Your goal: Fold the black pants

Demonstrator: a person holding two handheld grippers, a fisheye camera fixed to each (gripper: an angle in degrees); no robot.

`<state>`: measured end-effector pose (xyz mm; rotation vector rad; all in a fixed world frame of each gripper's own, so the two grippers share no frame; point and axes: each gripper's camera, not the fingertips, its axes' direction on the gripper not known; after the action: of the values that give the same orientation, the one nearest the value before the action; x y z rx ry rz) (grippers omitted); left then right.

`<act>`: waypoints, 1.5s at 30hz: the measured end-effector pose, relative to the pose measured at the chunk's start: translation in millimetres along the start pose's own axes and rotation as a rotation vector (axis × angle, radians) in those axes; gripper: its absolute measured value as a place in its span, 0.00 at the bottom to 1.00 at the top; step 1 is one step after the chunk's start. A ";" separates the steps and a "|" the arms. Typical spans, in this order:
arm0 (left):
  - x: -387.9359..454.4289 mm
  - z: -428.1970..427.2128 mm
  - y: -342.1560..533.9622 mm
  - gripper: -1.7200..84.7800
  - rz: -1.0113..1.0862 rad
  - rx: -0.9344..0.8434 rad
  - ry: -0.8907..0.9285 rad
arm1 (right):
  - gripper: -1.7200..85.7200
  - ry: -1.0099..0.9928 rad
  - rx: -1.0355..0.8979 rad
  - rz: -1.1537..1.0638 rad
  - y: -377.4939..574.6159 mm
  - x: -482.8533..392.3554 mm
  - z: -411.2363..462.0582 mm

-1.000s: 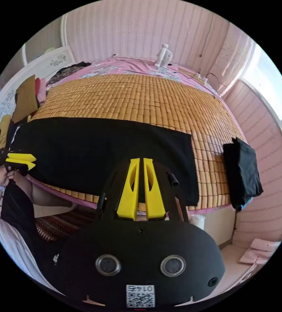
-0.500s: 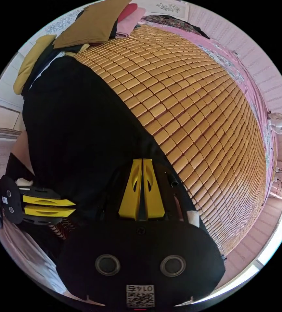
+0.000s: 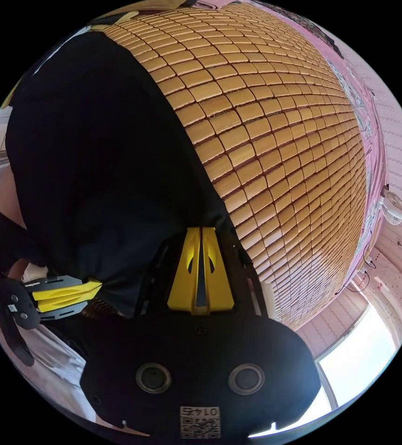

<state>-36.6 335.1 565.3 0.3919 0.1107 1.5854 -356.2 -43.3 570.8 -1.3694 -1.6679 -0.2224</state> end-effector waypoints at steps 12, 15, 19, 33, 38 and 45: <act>8.2 -5.6 -2.4 0.01 0.074 -0.001 -0.043 | 0.01 -0.100 -0.013 -0.023 4.2 23.8 6.0; 4.0 -7.4 -5.0 0.01 0.071 -0.033 -0.012 | 0.01 -0.094 -0.027 -0.030 11.4 24.8 9.2; 3.3 -13.5 -9.2 0.01 0.113 -0.096 -0.034 | 0.01 -0.092 -0.017 -0.013 31.7 27.1 14.3; -21.2 -48.9 13.8 0.01 -0.041 -0.122 0.197 | 0.02 -0.257 0.638 0.368 250.4 33.7 42.6; -71.8 -89.7 36.3 0.01 -0.247 0.006 0.084 | 0.11 -0.271 0.872 0.732 439.1 55.5 80.9; -130.4 -114.3 64.9 0.01 -0.500 0.007 -0.087 | 0.18 -0.170 0.573 1.452 687.0 65.7 205.7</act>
<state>-133.6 222.1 455.1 0.4016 0.1357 1.0744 117.4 381.3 233.0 -1.7691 -0.4271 1.1191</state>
